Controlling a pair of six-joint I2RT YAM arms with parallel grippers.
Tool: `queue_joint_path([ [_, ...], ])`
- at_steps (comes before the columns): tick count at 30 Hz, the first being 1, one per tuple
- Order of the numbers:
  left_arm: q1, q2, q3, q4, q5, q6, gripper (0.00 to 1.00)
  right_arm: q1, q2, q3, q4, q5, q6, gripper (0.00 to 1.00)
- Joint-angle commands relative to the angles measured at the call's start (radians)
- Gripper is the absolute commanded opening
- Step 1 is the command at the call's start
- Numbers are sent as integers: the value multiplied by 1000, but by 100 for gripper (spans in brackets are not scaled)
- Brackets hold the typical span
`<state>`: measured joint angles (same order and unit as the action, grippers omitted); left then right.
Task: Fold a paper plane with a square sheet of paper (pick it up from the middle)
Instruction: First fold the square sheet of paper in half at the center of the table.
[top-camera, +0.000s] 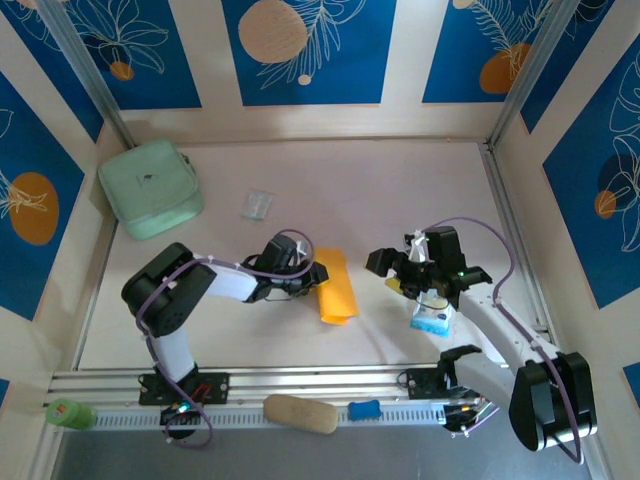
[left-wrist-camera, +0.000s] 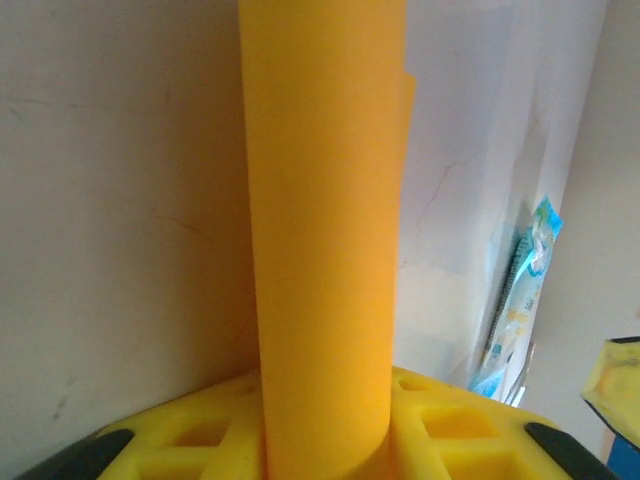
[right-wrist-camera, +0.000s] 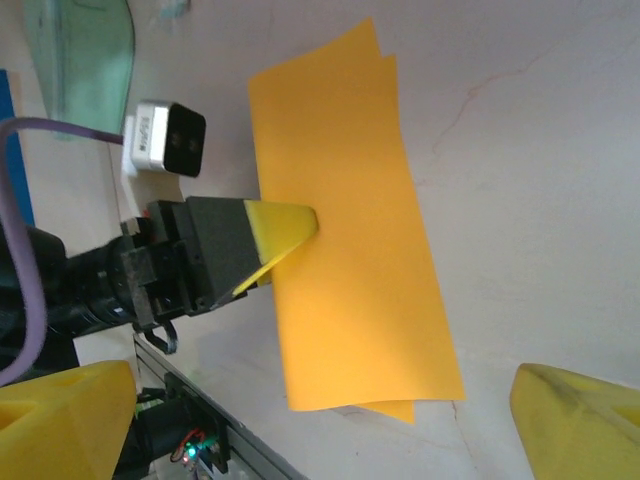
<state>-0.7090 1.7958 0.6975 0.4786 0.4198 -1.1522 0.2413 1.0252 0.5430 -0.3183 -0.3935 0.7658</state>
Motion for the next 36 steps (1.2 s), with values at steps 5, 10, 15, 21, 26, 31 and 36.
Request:
queue_joint_path([
  [5,38,72,114,-150,21,123,34,51,63,42,-2,18,-8,91],
  [10,43,88,175,-301,10,191,46,70,77,39,14,46,1,90],
  [15,42,53,221,-475,-36,289,54,88,67,37,39,95,30,91],
  [21,43,18,301,-667,-92,427,56,105,44,52,21,171,48,85],
  [26,46,14,348,-749,-87,495,51,107,40,36,27,156,82,84],
  [31,48,35,396,-796,-61,586,47,121,62,19,38,129,84,82],
  [36,49,79,422,-826,-9,675,47,124,80,7,64,135,85,82],
])
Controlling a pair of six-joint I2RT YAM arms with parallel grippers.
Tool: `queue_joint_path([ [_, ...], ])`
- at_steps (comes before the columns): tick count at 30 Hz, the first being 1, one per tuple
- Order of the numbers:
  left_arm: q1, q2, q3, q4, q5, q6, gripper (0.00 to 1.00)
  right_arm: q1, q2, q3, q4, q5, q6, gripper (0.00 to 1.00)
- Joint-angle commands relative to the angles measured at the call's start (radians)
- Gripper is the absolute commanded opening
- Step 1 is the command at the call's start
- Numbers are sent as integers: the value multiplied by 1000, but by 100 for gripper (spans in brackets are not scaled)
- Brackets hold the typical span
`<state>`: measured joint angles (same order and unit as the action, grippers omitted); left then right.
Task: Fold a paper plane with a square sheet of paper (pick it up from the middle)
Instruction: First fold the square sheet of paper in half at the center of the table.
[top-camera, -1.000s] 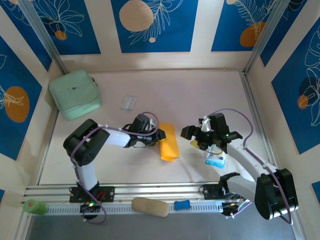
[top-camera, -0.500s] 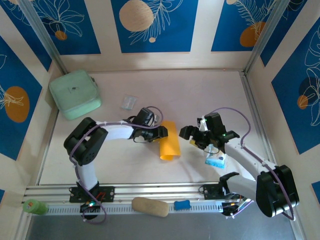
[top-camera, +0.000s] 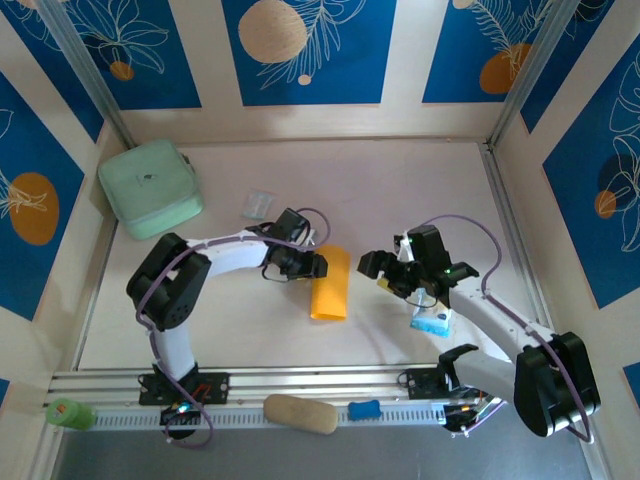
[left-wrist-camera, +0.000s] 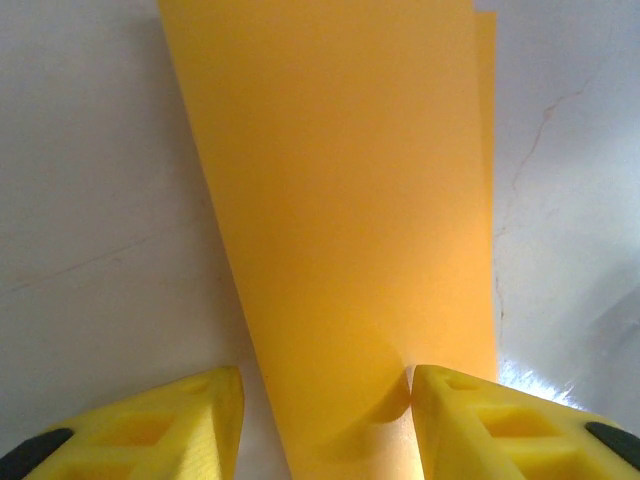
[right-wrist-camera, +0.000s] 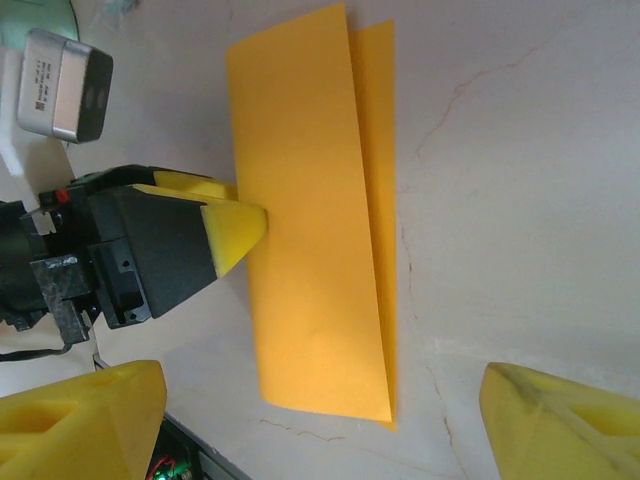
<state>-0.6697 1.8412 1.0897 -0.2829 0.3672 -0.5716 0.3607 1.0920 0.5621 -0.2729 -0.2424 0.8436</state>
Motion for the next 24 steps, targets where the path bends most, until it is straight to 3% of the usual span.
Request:
queue_joint_path([
  [1,9,38,37,-79,35,106,47,3,24,-4,24,-23,1,81],
  [10,9,75,80,-117,30,187,50,16,85,15,61,-28,28,79],
  [13,9,76,93,-152,-24,204,51,17,101,23,57,-36,25,78],
  [24,10,113,112,-129,-55,157,53,59,101,7,69,-4,46,76],
])
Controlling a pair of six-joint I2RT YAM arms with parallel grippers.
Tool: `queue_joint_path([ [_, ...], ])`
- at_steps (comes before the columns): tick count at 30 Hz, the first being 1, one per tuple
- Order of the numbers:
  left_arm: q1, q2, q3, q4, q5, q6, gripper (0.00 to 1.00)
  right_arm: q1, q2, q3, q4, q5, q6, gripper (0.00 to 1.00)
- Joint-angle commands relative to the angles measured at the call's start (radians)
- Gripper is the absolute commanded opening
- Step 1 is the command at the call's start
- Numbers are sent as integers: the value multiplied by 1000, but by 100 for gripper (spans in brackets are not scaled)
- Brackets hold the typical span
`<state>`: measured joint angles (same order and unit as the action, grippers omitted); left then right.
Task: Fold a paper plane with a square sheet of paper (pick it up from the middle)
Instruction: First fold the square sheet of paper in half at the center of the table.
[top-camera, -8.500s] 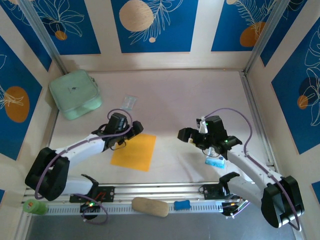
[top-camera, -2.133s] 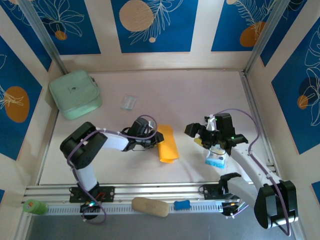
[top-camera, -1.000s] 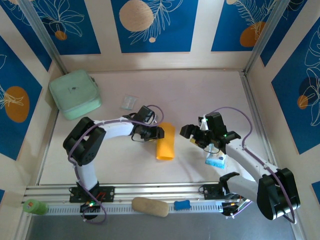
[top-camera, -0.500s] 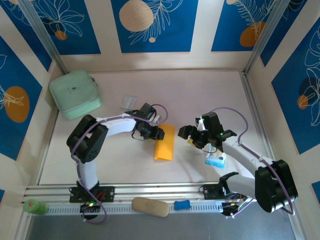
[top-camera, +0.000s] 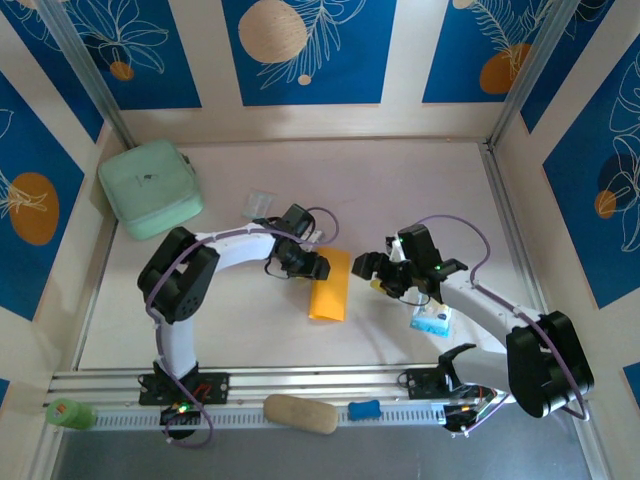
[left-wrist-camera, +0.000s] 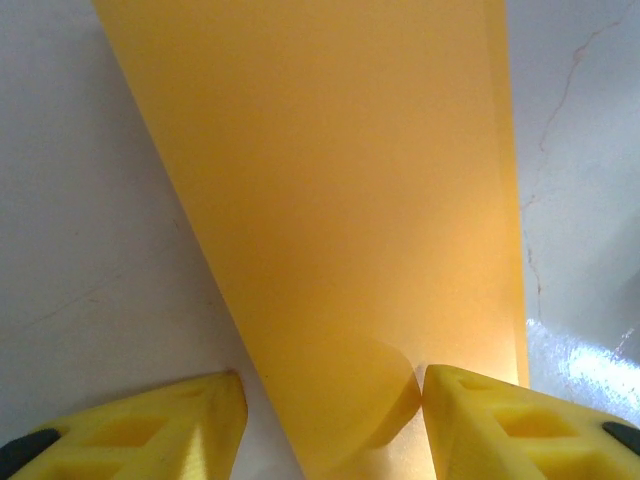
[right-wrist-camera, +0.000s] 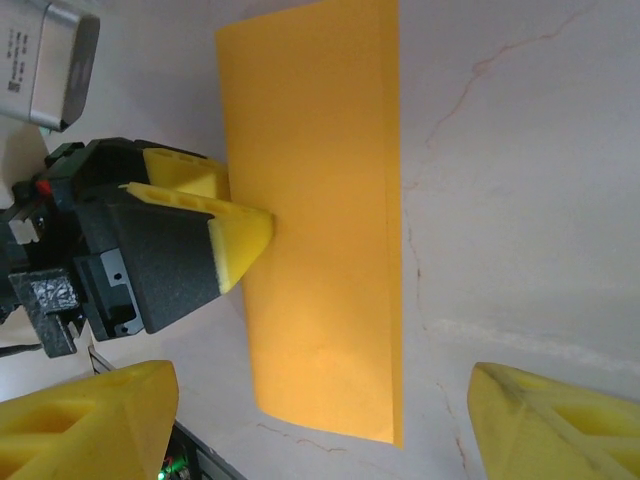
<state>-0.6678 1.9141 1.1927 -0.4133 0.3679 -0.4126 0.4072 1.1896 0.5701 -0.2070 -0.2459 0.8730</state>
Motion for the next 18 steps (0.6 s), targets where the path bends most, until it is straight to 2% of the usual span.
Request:
queue_joint_path([
  [1,6,40,2,15,-44,-1,53,15,4,-5,6,1,19,76],
  [8,-3,60,23,-33,-66,67,53,16,7,-8,9,16,23,76],
  [18,-7,86,42,-38,-89,55,54,19,14,-22,12,14,29,74],
])
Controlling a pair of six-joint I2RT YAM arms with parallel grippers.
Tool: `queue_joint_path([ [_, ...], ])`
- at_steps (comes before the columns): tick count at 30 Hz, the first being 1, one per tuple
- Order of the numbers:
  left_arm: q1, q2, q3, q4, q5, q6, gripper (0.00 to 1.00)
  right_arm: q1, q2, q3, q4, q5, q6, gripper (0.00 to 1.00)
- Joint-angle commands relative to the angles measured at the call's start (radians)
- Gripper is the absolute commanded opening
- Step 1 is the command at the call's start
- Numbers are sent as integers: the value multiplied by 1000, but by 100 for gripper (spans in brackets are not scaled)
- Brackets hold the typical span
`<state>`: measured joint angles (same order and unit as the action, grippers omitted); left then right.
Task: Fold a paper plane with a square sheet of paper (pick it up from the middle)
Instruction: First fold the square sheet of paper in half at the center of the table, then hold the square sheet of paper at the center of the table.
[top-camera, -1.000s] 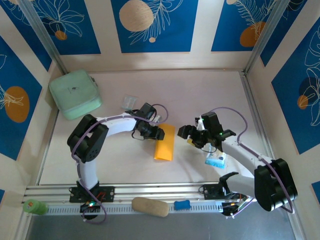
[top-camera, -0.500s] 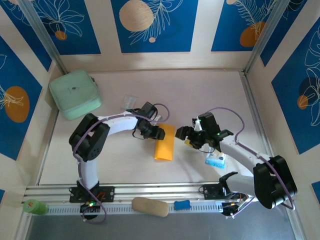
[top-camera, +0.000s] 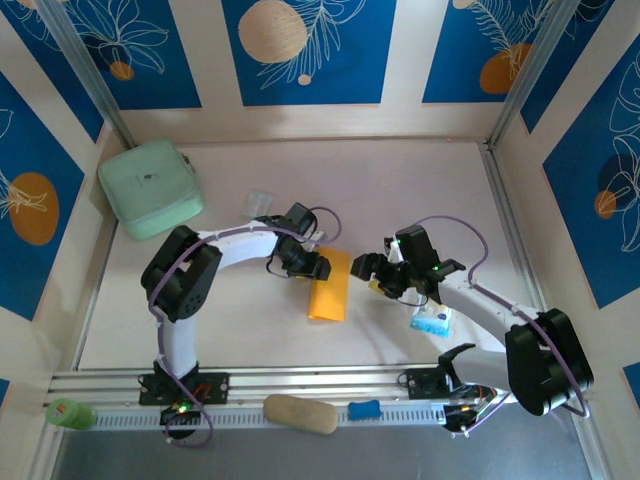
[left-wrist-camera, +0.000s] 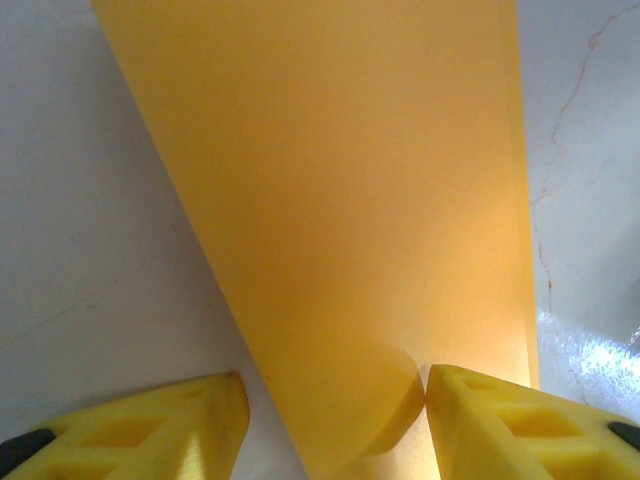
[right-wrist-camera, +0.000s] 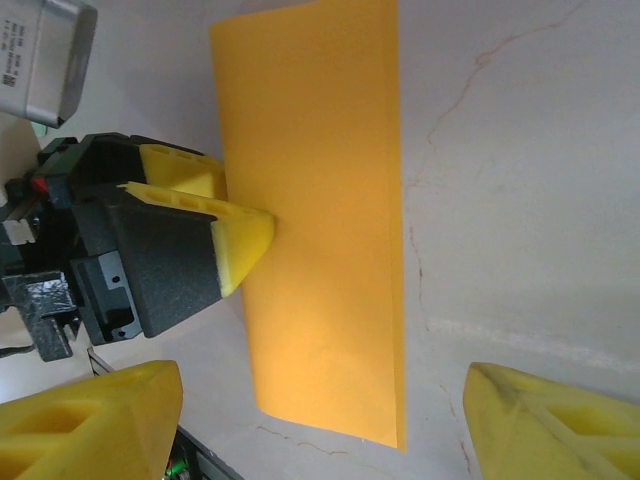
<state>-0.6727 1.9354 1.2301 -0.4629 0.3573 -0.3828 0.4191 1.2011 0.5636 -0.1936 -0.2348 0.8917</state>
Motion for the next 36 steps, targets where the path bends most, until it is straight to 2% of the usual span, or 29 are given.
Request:
queue_joint_path([
  [1,-2,69,8,8,-81,27,55,7,-1,-16,-2,5,12,74],
  [12,-14,96,57,-37,-145,50,56,-3,29,36,-41,10,-25,74],
  [33,-18,125,85,-25,-152,51,58,-23,28,28,-49,10,-31,74],
  [36,-18,126,80,-17,-140,48,58,-23,26,18,-38,4,-27,71],
])
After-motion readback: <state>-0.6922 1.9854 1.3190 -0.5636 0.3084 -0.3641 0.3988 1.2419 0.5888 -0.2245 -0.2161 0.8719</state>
